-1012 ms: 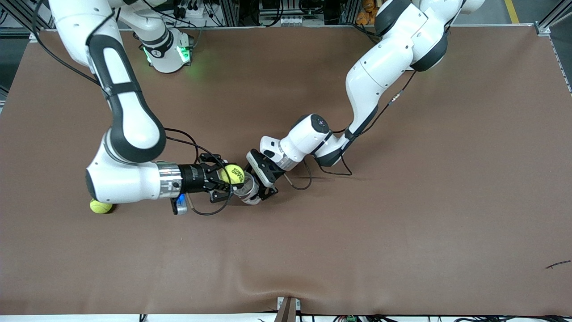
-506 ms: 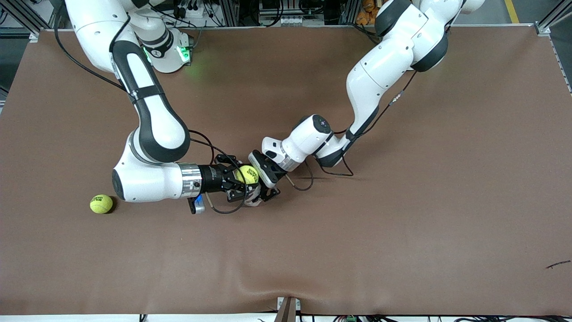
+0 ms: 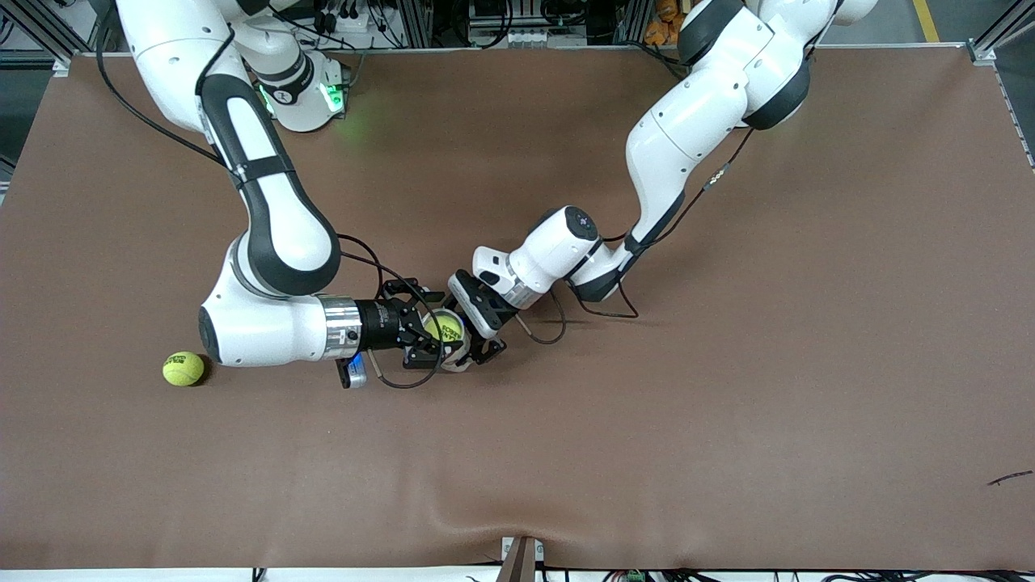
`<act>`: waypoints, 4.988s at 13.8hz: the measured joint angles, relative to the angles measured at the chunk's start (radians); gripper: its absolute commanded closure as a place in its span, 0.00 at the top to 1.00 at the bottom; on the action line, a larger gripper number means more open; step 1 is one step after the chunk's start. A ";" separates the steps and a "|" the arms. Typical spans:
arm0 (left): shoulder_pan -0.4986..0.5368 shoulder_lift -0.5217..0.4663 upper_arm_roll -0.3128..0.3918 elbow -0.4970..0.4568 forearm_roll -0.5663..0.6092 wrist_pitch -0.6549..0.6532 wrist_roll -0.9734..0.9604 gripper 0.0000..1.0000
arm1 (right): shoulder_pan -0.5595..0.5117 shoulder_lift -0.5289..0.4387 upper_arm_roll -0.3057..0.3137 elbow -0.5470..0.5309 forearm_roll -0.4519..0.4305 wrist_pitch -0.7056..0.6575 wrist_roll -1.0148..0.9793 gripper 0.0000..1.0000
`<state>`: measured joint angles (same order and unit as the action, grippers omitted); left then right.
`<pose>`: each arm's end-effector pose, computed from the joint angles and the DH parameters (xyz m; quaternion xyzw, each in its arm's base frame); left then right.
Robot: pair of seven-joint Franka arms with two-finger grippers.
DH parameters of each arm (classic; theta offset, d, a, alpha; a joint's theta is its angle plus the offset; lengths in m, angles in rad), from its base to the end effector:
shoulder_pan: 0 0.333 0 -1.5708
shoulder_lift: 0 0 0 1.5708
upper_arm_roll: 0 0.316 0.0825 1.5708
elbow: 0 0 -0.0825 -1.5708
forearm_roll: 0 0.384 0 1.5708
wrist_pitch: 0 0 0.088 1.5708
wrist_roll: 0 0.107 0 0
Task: Insert tennis ball vertically with right arm
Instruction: 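Lower the ball into the tube opening and open the right gripper, then move the right gripper to the second tennis ball and grasp it, then lift the second ball and carry it over the tube, then push the ball into the tube opening and open the right gripper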
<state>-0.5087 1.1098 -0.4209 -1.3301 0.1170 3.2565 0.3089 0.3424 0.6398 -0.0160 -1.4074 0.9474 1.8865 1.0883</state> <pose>0.5463 -0.5533 0.1939 0.7942 -0.4157 0.3786 0.2306 0.6597 0.2896 0.3417 -0.7605 0.4930 0.3248 0.2703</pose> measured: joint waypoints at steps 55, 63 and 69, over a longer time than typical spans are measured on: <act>0.000 0.000 -0.001 0.018 0.000 0.005 0.002 0.97 | -0.377 0.022 0.207 0.154 -0.339 -0.308 -0.356 0.33; 0.000 -0.001 -0.001 0.022 0.000 0.007 0.003 0.97 | -0.211 0.052 0.217 0.178 -0.238 -0.042 0.093 0.33; 0.001 -0.001 -0.001 0.022 0.001 0.007 0.005 0.97 | -0.193 0.127 0.215 0.173 -0.134 -0.031 0.145 0.33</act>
<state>-0.5075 1.1091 -0.4215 -1.3080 0.1179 3.2636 0.3143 0.1497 0.7670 0.1994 -1.2346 0.8134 1.8552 1.2331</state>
